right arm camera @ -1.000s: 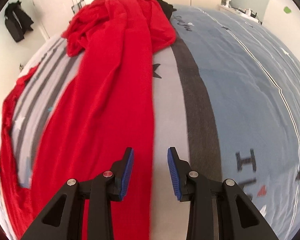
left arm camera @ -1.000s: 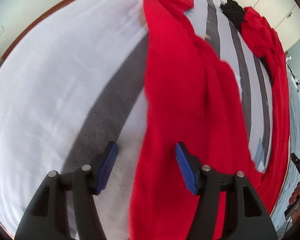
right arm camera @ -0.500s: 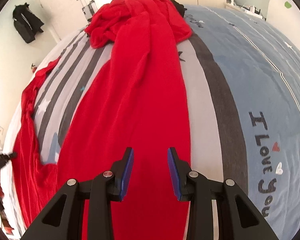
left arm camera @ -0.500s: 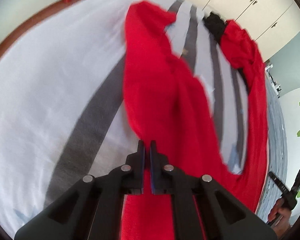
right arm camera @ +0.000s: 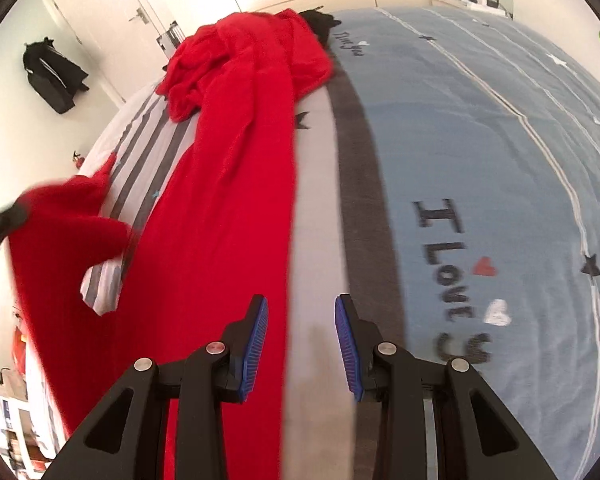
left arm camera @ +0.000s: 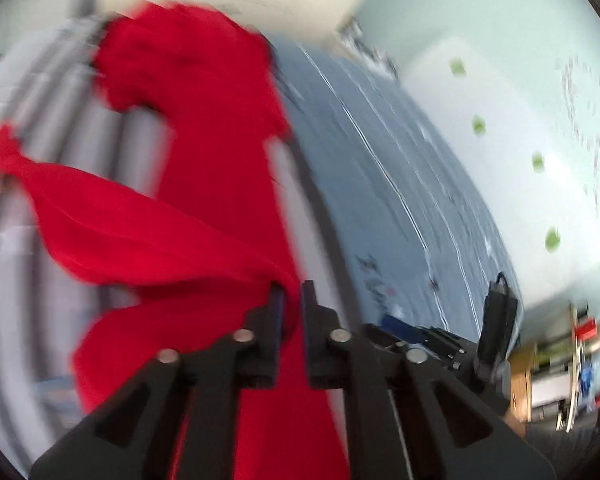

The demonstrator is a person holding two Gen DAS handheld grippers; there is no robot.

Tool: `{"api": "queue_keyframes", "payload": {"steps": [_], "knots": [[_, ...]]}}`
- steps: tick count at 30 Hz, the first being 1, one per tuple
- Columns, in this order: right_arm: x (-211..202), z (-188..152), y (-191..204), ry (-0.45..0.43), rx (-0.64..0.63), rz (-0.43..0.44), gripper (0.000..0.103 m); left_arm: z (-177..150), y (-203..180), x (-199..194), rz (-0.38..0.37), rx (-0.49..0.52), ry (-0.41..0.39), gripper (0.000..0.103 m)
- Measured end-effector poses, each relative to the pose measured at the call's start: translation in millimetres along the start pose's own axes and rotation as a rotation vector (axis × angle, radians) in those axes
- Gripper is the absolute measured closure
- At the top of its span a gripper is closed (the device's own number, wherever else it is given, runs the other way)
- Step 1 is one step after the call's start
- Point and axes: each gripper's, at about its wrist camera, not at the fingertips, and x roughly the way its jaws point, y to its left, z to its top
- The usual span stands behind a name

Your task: Fold clothes

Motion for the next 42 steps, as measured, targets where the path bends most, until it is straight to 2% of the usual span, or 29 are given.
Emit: {"api": "queue_keyframes", "payload": {"steps": [1,2,3,4,5,6,7,9,10,12,14,15,16,18,21,24,27,30,32,34,35,36,37,42], "knots": [[-3,-1,-7,0.002,0.011,-0.003,0.071,2,-17,23,-0.019,0.011,0.058,0.08],[-6,-3,-14,0.006,0.024,-0.003,0.071,4,-34,47,-0.038,0.023,0.116,0.077],[-8,-4,-20,0.01,0.036,-0.003,0.071,-6,-42,57,-0.061,-0.02,0.162,0.075],[-10,-6,-25,0.014,0.047,-0.003,0.071,-11,-41,57,-0.082,-0.058,0.169,0.075],[-11,-8,-27,0.02,0.051,0.001,0.071,-17,-34,49,-0.12,-0.096,0.146,0.072],[-11,-11,-29,0.027,0.051,0.009,0.071,-22,-26,41,-0.159,-0.133,0.123,0.064],[-12,-14,-30,0.032,0.048,0.013,0.071,-32,-12,26,-0.153,-0.152,0.094,0.053],[-10,-20,-25,0.044,0.043,0.033,0.071,-50,17,-3,-0.142,-0.189,0.035,0.046],[-9,-23,-23,0.051,0.042,0.045,0.071,-59,28,-18,-0.107,-0.198,0.011,0.043],[-4,-29,-12,0.064,0.037,0.066,0.071,-87,70,-49,0.007,-0.228,-0.012,0.041],[2,-35,-1,0.077,0.032,0.082,0.071,-114,101,-63,0.114,-0.235,0.007,0.041],[6,-38,5,0.085,0.03,0.089,0.071,-134,124,-70,0.192,-0.259,0.038,0.041],[12,-38,14,0.092,0.026,0.094,0.071,-147,139,-72,0.226,-0.287,0.055,0.041],[22,-35,27,0.098,0.016,0.087,0.071,-183,168,-80,0.238,-0.391,0.099,0.041],[37,-29,42,0.106,-0.003,0.057,0.066,-223,183,-97,0.178,-0.472,0.111,0.041],[50,-15,43,0.109,0.004,-0.009,0.065,-249,178,-96,0.191,-0.45,0.138,0.041],[63,-5,41,0.121,0.024,-0.043,0.064,-283,176,-88,0.169,-0.521,0.199,0.041],[71,-1,42,0.124,0.006,-0.066,0.064,-296,167,-88,0.169,-0.489,0.174,0.041],[76,-2,44,0.129,-0.01,-0.08,0.064,-299,159,-85,0.203,-0.425,0.184,0.046],[80,-3,46,0.13,-0.027,-0.097,0.064,-301,157,-82,0.248,-0.389,0.202,0.078],[81,-4,48,0.121,-0.029,-0.108,0.066,-299,155,-87,0.233,-0.378,0.183,0.088],[82,-5,50,0.113,-0.034,-0.106,0.078,-298,152,-92,0.218,-0.367,0.164,0.094],[83,-6,52,0.108,-0.045,-0.099,0.089,-296,150,-97,0.202,-0.357,0.145,0.094],[82,-1,55,0.059,-0.048,-0.1,0.093,-277,111,-139,0.132,-0.258,0.028,0.095]]}}
